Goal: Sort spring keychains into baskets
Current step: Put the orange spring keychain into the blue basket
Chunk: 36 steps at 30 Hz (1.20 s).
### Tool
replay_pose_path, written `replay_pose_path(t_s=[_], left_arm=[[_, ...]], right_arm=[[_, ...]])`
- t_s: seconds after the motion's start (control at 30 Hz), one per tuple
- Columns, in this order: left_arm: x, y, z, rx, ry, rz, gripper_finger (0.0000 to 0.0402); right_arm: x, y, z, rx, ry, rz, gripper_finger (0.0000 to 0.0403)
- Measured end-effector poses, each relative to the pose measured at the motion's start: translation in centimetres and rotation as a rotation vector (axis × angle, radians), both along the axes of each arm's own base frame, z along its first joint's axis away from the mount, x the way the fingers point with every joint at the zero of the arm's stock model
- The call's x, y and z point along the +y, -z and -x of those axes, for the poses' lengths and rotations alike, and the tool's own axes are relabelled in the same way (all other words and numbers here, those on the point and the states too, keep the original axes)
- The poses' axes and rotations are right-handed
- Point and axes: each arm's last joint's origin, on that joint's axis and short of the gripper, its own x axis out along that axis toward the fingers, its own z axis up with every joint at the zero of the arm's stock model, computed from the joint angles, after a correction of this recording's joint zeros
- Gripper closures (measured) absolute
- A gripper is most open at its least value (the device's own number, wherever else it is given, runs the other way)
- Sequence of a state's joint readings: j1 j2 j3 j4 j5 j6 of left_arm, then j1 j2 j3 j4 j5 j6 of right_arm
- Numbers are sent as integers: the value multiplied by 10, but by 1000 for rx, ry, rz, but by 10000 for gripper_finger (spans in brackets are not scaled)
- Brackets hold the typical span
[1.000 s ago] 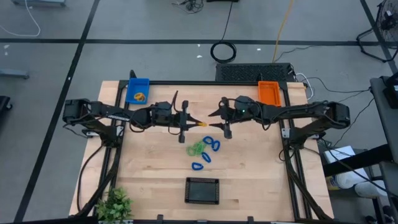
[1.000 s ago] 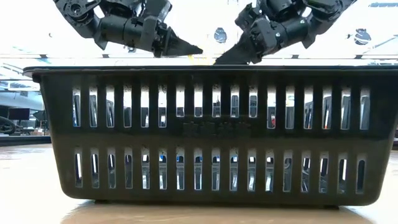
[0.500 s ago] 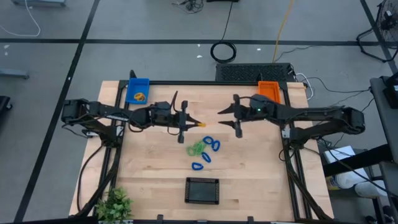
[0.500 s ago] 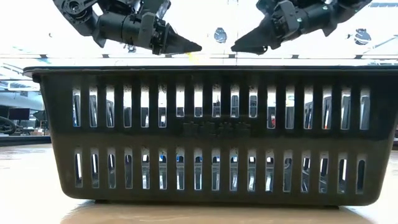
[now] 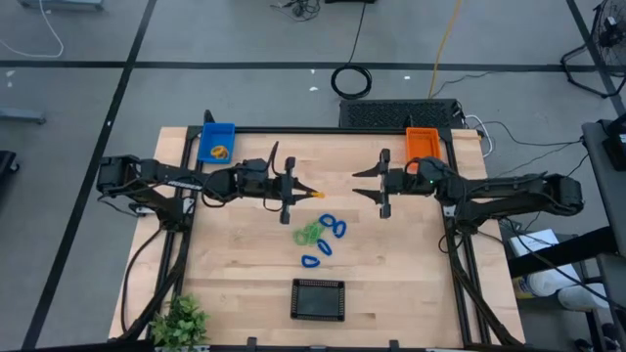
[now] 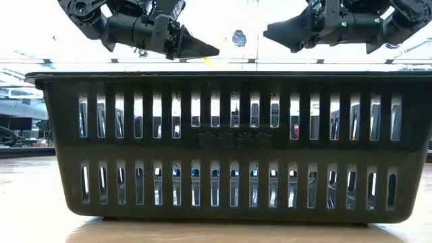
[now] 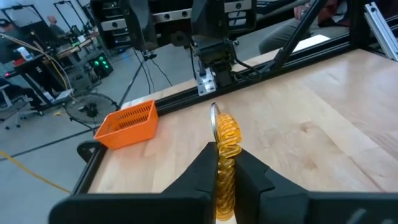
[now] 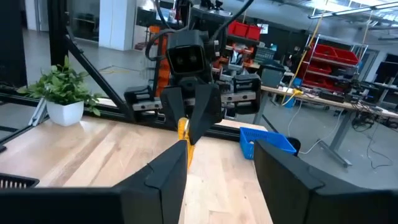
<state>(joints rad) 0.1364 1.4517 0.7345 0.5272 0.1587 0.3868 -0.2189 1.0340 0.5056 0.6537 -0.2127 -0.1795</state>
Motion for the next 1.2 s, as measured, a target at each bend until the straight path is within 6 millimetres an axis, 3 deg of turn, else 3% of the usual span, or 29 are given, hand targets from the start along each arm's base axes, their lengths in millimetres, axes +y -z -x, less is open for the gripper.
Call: replay_pose_path(t_s=[0.27, 0.47, 0.7, 0.93, 1.2], left_arm=[[1, 0, 0, -1, -3, 0, 389], [7, 0, 1, -1, -69, 48, 373], [26, -4, 11, 29, -502, 75, 386], [33, -5, 24, 132, -806, 32, 391], [45, -13, 34, 38, -1097, 84, 388]], right_arm=[[0, 0, 0, -5, 0, -2, 235], [0, 0, 0, 0, -1, -4, 234], [0, 0, 0, 0, -1, -15, 234], [0, 0, 0, 0, 0, -15, 234], [0, 1, 0, 7, 1, -19, 236]])
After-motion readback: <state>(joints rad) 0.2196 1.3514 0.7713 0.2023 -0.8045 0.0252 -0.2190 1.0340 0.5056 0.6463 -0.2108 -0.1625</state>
